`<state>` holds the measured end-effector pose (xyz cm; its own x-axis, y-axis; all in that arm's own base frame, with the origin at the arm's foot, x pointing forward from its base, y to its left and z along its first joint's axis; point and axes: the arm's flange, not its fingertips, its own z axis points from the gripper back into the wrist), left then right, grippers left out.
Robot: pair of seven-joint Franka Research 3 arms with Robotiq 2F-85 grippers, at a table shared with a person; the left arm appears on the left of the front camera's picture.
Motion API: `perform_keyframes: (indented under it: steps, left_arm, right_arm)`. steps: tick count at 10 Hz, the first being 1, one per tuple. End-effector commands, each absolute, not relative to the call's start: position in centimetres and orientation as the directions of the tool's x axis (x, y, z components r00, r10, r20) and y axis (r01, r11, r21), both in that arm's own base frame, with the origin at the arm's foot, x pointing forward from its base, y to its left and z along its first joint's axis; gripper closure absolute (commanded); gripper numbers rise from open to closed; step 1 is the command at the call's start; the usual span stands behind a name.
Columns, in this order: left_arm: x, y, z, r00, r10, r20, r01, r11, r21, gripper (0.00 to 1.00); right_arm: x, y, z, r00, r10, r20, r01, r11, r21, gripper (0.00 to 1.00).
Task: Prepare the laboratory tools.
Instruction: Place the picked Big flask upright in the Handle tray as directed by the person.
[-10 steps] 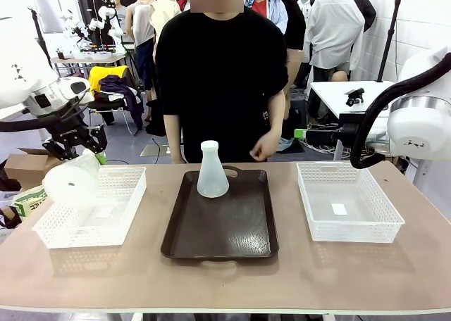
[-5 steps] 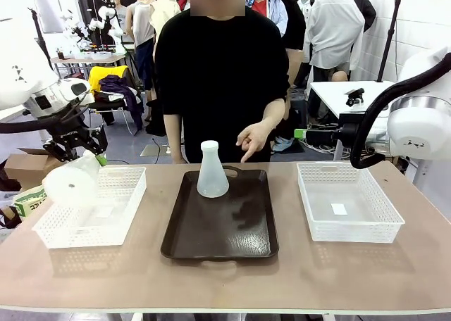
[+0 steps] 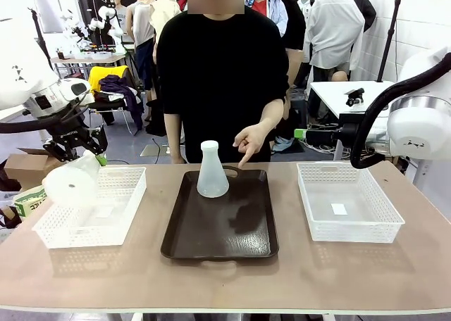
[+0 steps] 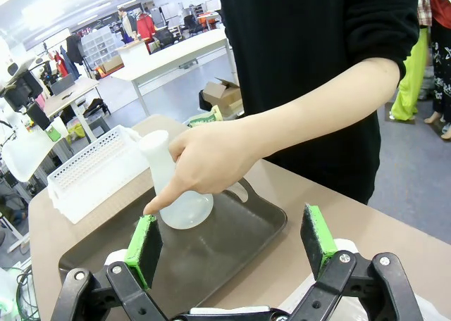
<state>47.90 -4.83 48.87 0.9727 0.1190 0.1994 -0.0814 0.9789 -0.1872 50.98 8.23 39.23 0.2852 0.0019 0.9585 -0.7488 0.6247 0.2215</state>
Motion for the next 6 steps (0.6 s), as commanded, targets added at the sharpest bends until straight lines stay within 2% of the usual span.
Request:
perform_keyframes:
  steps: [1, 3, 6]
  left_arm:
    - [47.6, -5.2, 49.5, 0.973, 0.089, 0.213, -0.048, 0.980, -0.192, 1.00]
    - [46.0, -7.6, 51.4, 0.945, -0.091, 0.315, 0.190, 0.935, -0.300, 1.00]
    - [44.6, -12.1, 52.4, 0.799, -0.299, 0.522, 0.517, 0.786, -0.340, 1.00]
  right_arm:
    - [50.9, 8.3, 39.2, 0.289, 0.007, 0.957, -0.742, 0.633, 0.220, 0.00]
    - [50.9, 8.3, 39.2, 0.289, 0.007, 0.957, -0.742, 0.633, 0.220, 0.00]
    - [50.9, 8.3, 39.2, 0.289, 0.007, 0.957, -0.742, 0.633, 0.220, 0.00]
